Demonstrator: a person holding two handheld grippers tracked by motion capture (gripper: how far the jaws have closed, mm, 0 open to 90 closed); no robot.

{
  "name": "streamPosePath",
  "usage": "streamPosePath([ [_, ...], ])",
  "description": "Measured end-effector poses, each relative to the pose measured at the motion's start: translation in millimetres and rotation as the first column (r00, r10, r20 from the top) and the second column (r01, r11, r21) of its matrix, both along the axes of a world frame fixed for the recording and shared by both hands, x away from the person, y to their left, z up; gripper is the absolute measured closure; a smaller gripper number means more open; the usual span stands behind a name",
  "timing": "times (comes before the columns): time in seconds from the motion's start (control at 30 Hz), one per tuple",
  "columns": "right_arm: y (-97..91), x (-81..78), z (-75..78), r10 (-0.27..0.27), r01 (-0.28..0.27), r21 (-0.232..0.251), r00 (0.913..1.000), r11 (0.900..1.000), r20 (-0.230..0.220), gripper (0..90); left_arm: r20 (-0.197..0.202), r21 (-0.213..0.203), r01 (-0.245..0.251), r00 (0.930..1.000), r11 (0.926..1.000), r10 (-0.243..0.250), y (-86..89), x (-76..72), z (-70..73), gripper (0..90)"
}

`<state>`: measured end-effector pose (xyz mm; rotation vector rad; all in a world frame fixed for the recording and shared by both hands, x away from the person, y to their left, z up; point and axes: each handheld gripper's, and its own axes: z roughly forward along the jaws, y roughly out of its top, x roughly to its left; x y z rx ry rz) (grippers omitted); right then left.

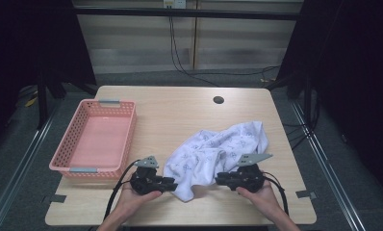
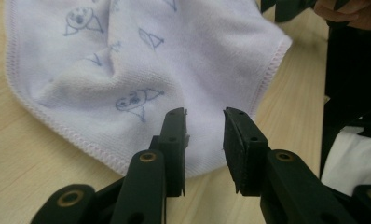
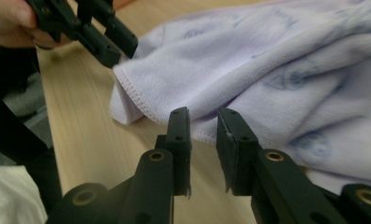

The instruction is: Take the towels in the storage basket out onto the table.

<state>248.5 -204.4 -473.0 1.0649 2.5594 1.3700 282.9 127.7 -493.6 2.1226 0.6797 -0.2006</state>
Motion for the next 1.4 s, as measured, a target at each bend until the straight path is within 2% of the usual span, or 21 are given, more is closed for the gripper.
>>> streamPosePath([
  [0.13, 17.1, 9.7, -2.9, 0.039, -0.039, -0.036, 0.9992, 0.9986, 0.001, 73.1, 0.000, 0.036, -0.014, 0.9999, 0.9992, 0.014, -0.5, 2.5, -4.9, 65.8],
  [0.23, 29.1, 30.0, 2.1, 0.019, -0.020, 0.011, 0.9996, 0.9997, 0.019, 72.4, 0.012, 0.056, -0.020, 0.9997, 0.9982, 0.020, 1.2, 3.6, -8.1, 65.9],
  [0.37, 36.2, 41.5, -3.3, 0.018, -0.018, 0.016, 0.9998, 0.9997, 0.011, 70.5, 0.035, 0.080, -0.002, 0.9994, 0.9968, 0.000, 4.8, 1.1, -7.0, 68.9],
  [0.43, 39.5, 44.9, -14.1, 0.011, -0.011, -0.001, 0.9999, 0.9999, -0.010, 69.7, 0.017, 0.071, 0.056, 0.9982, 0.9959, -0.057, 11.1, -7.9, -6.7, 68.7],
  [0.5, 39.0, 44.9, -18.8, 0.003, -0.004, -0.014, 0.9998, 0.9999, -0.021, 68.6, 0.019, 0.061, 0.064, 0.9977, 0.9961, -0.065, 10.0, -14.1, -6.5, 62.5],
  [0.57, 38.8, 45.2, -20.9, 0.002, -0.002, -0.028, 0.9999, 0.9996, -0.016, 68.6, 0.029, 0.076, 0.085, 0.9957, 0.9934, -0.088, 7.8, -15.7, -4.9, 53.9],
  [0.6, 37.3, 47.5, -25.1, -0.006, 0.005, -0.032, 0.9997, 0.9995, -0.024, 69.1, 0.061, 0.076, 0.117, 0.9907, 0.9902, -0.122, 0.0, -19.0, -4.1, 52.2],
  [0.63, 37.3, 47.5, -25.1, -0.006, 0.005, -0.032, 0.9997, 0.9995, -0.024, 69.1, 0.061, 0.076, 0.117, 0.9907, 0.9902, -0.122, 0.0, -19.0, -4.1, 52.2],
  [0.67, 36.3, 49.3, -27.6, -0.024, 0.024, -0.022, 0.9990, 0.9995, -0.037, 69.8, 0.076, 0.085, 0.143, 0.9858, 0.9861, -0.150, -6.4, -20.0, -5.5, 51.9],
  [0.77, 35.0, 49.5, -26.2, -0.028, 0.027, -0.013, 0.9993, 0.9995, -0.025, 68.0, 0.114, 0.106, 0.134, 0.9826, 0.9853, -0.146, -7.5, -19.9, -5.7, 59.0],
  [0.87, 30.5, 43.3, -17.5, -0.042, 0.042, -0.018, 0.9990, 0.9990, -0.016, 63.3, 0.153, 0.137, 0.117, 0.9787, 0.9837, -0.137, -7.6, -20.9, -5.5, 77.0],
  [0.97, 24.1, 35.6, -9.9, -0.058, 0.058, -0.012, 0.9983, 0.9982, -0.003, 59.4, 0.136, 0.136, 0.112, 0.9821, 0.9843, -0.131, -7.7, -20.9, -5.3, 83.6],
  [1.03, 10.8, 20.4, -0.5, -0.075, 0.075, 0.013, 0.9971, 0.9971, 0.011, 59.2, 0.111, 0.132, 0.106, 0.9863, 0.9855, -0.121, -7.8, -19.2, -4.5, 85.5],
  [1.07, 6.9, 15.2, 1.2, -0.067, 0.067, 0.016, 0.9976, 0.9976, 0.013, 59.2, 0.067, 0.044, 0.087, 0.9937, 0.9953, -0.089, -4.8, -13.3, -1.7, 85.7],
  [1.1, 6.9, 15.2, 1.2, -0.067, 0.067, 0.016, 0.9976, 0.9976, 0.013, 59.2, 0.067, 0.044, 0.087, 0.9937, 0.9953, -0.089, -4.8, -13.3, -1.7, 85.8],
  [1.13, 1.8, 6.4, 0.7, -0.063, 0.063, 0.012, 0.9980, 0.9979, 0.004, 60.2, 0.041, -0.068, 0.030, 0.9988, 0.9972, -0.027, 1.7, -3.6, 7.7, 85.9],
  [1.2, 0.9, 2.2, -4.9, -0.045, 0.045, -0.009, 0.9990, 0.9990, -0.003, 60.6, 0.043, -0.138, -0.019, 0.9987, 0.9902, 0.025, 7.0, 5.4, 17.7, 85.9],
  [1.27, 3.9, 3.6, -12.2, -0.029, 0.028, -0.021, 0.9995, 0.9994, -0.015, 60.1, 0.014, -0.211, -0.064, 0.9976, 0.9754, 0.069, 11.3, 14.9, 23.9, 85.9],
  [1.33, 6.9, 5.0, -15.2, -0.024, 0.024, -0.026, 0.9995, 0.9994, -0.018, 59.0, 0.028, -0.208, -0.073, 0.9963, 0.9753, 0.081, 12.1, 18.6, 26.9, 85.8],
  [1.37, 13.3, 9.3, -21.1, -0.020, 0.019, -0.048, 0.9995, 0.9987, -0.024, 54.1, 0.019, -0.232, -0.095, 0.9946, 0.9680, 0.103, 13.3, 25.0, 29.9, 85.8],
  [1.4, 13.3, 9.3, -21.1, -0.020, 0.019, -0.048, 0.9995, 0.9987, -0.024, 54.1, 0.019, -0.232, -0.095, 0.9946, 0.9680, 0.103, 13.3, 25.0, 29.9, 85.8],
])
